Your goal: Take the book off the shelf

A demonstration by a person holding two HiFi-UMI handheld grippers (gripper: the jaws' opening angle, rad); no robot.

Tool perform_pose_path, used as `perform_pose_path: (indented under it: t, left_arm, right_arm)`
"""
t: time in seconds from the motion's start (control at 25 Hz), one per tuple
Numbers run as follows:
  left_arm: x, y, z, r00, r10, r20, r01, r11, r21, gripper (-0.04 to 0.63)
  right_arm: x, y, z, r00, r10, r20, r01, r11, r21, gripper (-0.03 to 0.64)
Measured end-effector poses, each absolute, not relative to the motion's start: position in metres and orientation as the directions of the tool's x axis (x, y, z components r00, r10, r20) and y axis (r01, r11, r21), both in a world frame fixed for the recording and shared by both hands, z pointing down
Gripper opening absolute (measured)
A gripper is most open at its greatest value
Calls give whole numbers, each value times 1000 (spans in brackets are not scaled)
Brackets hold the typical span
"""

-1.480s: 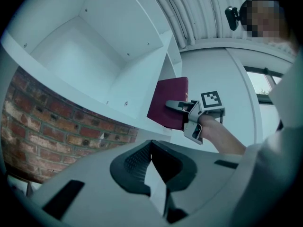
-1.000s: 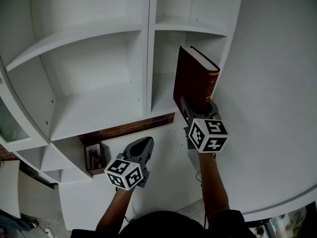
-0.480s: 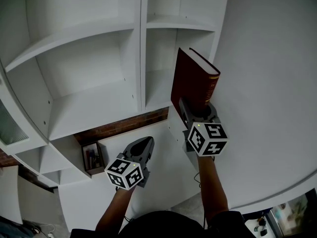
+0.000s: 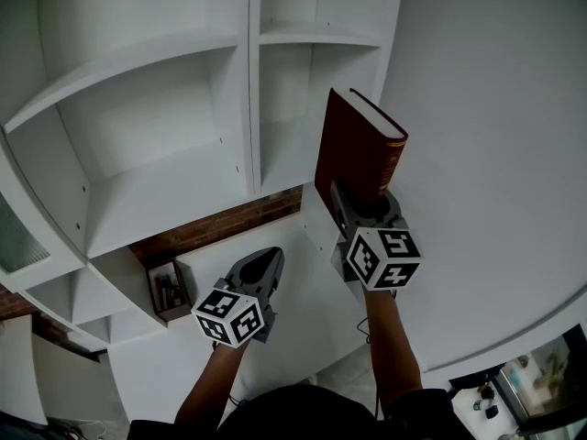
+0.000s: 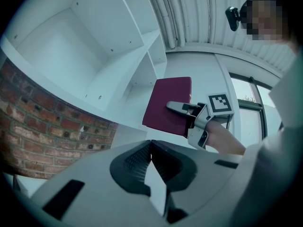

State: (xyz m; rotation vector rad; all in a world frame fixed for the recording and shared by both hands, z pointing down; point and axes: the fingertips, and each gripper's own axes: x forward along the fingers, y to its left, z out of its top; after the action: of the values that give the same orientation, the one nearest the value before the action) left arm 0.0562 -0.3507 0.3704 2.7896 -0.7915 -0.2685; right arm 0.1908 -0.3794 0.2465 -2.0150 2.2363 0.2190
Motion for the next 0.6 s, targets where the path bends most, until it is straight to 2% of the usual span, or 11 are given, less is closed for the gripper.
perform_pose_path:
  t: [0.6]
  left_arm:
    - [30,-334,379,865,-491,-103,-448,-849,281,15]
  right_arm:
    - [163,-353,294,-78,-991,-111,-997,79,-8,239]
